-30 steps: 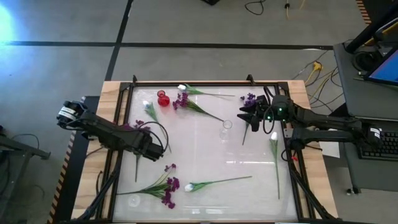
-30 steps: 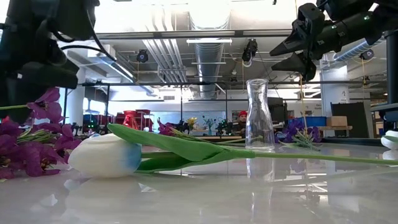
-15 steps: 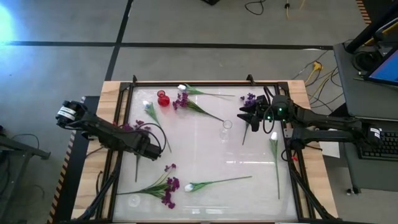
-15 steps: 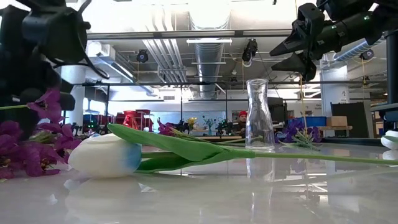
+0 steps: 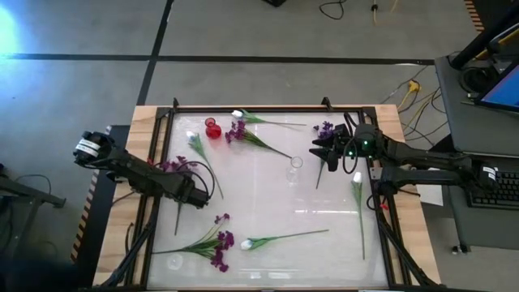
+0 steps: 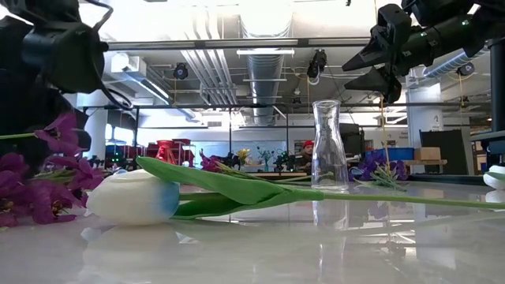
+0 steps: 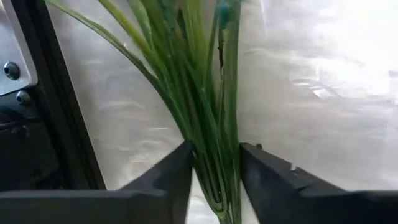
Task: Sort flowers into vase by color
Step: Put the light purple flowers into the red vase
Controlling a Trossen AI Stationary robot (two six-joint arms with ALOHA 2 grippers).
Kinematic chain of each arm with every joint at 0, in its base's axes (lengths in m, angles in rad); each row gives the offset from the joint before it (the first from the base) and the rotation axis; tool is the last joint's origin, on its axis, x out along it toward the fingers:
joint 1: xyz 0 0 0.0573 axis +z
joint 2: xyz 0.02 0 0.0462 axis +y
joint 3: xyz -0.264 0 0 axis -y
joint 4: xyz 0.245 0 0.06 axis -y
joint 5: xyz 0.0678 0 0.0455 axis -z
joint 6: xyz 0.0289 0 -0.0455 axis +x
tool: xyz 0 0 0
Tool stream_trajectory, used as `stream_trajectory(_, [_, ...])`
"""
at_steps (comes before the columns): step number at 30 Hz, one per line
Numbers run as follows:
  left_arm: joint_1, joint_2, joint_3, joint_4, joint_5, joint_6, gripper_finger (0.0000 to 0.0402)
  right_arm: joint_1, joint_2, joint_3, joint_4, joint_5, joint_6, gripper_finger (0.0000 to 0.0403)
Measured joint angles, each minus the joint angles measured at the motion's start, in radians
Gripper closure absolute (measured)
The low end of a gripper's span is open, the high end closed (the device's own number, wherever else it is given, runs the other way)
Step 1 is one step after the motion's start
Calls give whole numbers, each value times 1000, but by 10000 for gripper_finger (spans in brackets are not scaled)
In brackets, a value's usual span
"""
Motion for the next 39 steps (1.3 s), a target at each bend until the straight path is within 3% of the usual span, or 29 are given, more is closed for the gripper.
stream_trajectory(5, [0,2,1,-1,-18,1,377,0,0,0,0,0,0,184])
stream_trajectory(7, [0,2,5,-3,-25,-2,394,0,0,0,0,0,0,184])
stream_trajectory(14, [-4,-2,60,-6,-88,14,400,0,0,0,0,0,0,184])
stream_trajectory(23, [-6,-33,238,-20,-258,190,401,0,0,0,-3,0,-3,184])
stream_trajectory(31, [-6,-118,393,45,-469,449,401,0,0,0,-7,0,-4,184])
stream_trajectory(34, [-5,-178,406,207,-537,653,401,0,1,0,-13,0,-6,184])
stream_trajectory(39, [31,-274,380,602,-539,1108,402,0,1,0,-13,9,-31,184])
